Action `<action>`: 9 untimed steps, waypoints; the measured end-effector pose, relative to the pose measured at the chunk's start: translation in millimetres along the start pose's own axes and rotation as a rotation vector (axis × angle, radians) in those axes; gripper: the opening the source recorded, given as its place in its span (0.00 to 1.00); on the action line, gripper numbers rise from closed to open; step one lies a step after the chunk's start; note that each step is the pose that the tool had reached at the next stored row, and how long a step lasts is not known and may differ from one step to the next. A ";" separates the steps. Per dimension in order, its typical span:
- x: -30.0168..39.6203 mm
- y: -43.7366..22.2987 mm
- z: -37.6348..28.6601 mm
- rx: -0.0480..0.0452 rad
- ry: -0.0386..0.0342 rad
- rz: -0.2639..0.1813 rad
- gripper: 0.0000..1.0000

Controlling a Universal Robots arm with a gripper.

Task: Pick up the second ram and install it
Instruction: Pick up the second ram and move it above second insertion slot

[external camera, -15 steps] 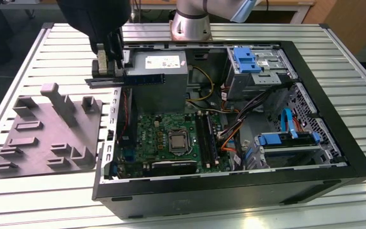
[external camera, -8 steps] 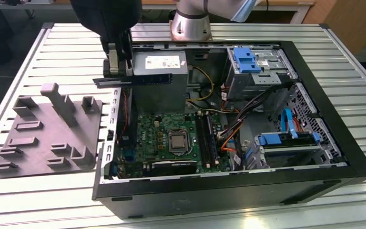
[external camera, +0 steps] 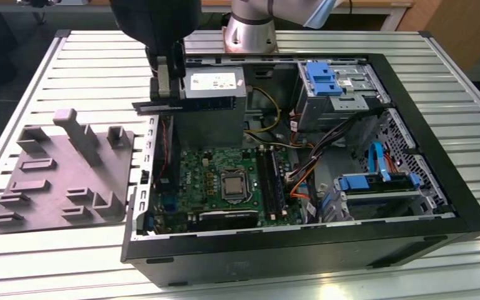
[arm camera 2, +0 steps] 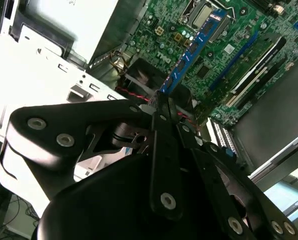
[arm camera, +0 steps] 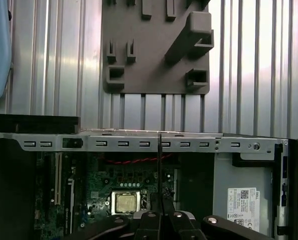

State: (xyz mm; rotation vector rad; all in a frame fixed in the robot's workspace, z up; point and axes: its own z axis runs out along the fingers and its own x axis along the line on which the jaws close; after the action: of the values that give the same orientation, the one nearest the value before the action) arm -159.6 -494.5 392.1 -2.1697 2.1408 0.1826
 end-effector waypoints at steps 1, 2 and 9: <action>0.0 -1.6 -0.1 0.0000 0.0001 0.000 0.12; 0.0 -3.2 -0.1 0.0000 0.0001 0.000 0.12; 0.2 -14.7 -0.3 0.0000 0.0000 0.000 0.12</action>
State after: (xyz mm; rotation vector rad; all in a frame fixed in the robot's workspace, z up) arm -144.9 -494.5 392.1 -2.1697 2.1409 0.1826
